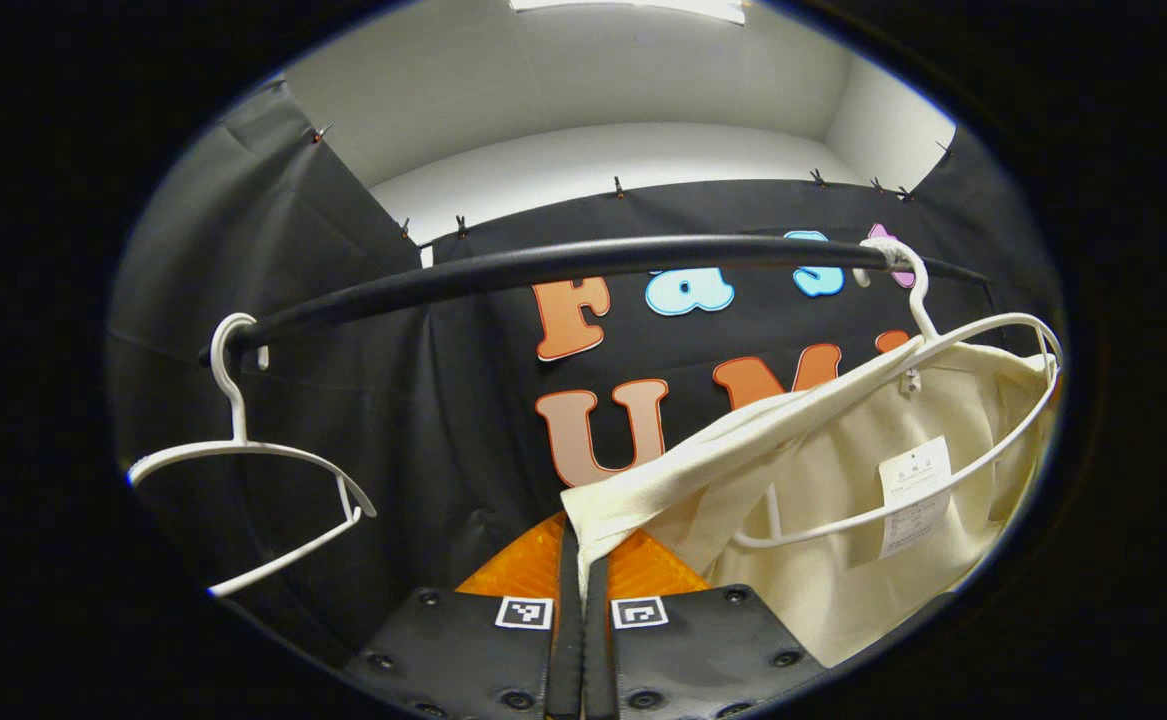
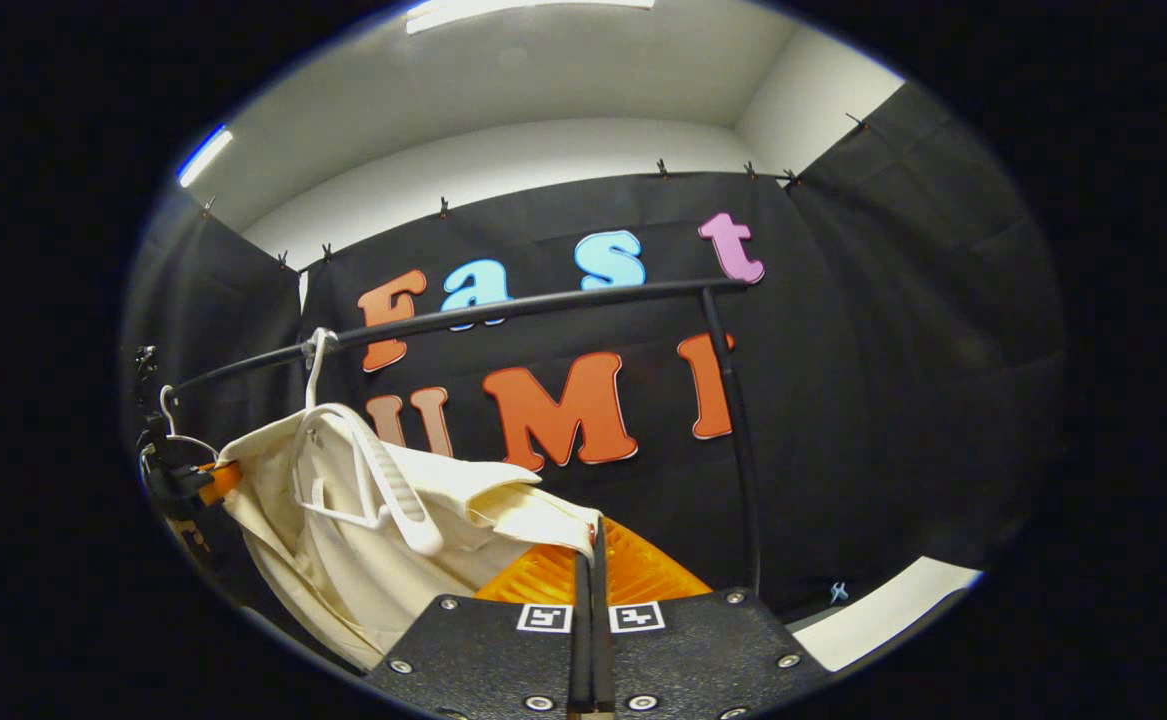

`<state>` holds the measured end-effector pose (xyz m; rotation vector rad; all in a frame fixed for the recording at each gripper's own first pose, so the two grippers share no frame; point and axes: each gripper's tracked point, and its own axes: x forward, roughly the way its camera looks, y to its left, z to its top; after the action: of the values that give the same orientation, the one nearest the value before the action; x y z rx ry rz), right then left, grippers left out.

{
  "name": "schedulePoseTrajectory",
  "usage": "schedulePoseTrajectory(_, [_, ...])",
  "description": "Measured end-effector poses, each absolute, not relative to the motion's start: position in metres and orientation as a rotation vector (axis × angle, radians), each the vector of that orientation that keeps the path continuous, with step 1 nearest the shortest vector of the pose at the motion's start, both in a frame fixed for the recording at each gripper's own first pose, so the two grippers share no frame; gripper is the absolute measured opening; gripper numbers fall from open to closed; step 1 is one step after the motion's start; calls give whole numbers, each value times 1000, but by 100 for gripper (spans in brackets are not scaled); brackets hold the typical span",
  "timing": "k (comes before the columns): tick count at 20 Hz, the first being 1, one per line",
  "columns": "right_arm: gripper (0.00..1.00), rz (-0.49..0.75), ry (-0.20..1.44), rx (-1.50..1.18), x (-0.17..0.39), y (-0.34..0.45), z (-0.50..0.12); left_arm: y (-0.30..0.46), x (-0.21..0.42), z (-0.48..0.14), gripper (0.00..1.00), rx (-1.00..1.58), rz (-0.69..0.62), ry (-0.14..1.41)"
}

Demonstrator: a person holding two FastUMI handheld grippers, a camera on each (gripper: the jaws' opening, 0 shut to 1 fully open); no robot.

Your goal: Grasp the clothes on the hanger with both hands and then place them into the laundry hamper below.

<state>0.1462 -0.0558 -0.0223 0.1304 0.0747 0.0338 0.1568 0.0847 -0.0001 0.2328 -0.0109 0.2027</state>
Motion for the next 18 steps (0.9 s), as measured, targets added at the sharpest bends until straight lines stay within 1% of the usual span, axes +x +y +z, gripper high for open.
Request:
schedulePoseTrajectory(4, [0,72,135,180,153,-43,-67,101,168,-29,7,209,224,37])
schedulePoseTrajectory(6, [0,74,170,209,155,-40,-92,103,170,-51,7,165,206,76])
schedulePoseTrajectory(8, [0,81,172,205,153,-34,-107,101,168,-67,8,164,199,99])
schedulePoseTrajectory(10, [0,70,182,185,150,-33,-124,109,164,-75,6,241,225,89])
schedulePoseTrajectory(11, [0,61,192,176,148,-34,-134,115,159,-84,8,262,246,95])
schedulePoseTrajectory(13, [0,23,220,150,142,-41,-157,130,149,-117,7,245,284,151])
schedulePoseTrajectory(14, [0,-1,233,124,139,-48,-167,136,143,-137,7,211,283,194])
schedulePoseTrajectory(15, [0,9,253,122,136,-45,-179,132,140,-155,9,185,257,228])
schedulePoseTrajectory(18, [0,-17,306,106,140,-37,-217,130,119,-190,7,253,253,271])
